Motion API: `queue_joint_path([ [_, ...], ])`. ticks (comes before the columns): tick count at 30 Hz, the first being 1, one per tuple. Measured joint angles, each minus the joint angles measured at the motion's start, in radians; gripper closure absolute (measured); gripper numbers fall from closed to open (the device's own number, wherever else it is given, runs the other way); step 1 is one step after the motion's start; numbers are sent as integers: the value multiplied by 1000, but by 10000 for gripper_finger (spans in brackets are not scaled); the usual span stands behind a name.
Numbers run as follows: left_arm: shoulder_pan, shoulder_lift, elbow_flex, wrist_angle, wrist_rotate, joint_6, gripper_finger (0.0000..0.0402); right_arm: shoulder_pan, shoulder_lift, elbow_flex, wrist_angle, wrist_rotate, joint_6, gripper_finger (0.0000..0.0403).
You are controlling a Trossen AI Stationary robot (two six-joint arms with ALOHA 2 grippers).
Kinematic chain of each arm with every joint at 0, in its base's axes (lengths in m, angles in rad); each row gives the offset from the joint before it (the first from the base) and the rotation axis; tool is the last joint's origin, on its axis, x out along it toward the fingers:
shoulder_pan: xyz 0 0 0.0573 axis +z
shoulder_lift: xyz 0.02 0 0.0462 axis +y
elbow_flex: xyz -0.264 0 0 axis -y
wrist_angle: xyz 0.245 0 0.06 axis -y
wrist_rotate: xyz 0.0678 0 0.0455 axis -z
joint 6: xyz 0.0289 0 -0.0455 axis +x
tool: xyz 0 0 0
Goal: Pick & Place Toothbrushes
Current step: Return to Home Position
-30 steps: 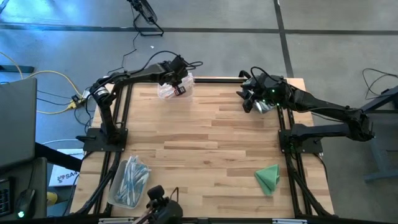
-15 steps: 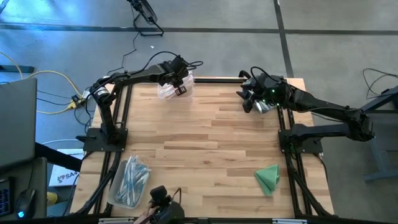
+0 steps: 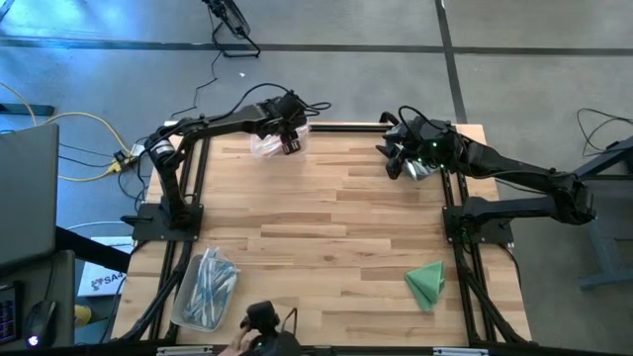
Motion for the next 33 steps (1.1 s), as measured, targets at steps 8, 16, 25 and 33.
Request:
queue_joint_path([
  [8, -58, 0, 190, -137, -53, 15, 231, 0, 0, 0, 0, 0, 0, 231],
  [16, -124, 0, 367, -179, -52, 7, 231, 0, 0, 0, 0, 0, -1, 231],
  [25, -213, 0, 434, -169, -50, 4, 231, 0, 0, 0, 0, -14, -1, 231],
  [33, -283, 0, 434, -172, -42, 4, 231, 0, 0, 0, 0, -9, -8, 231],
])
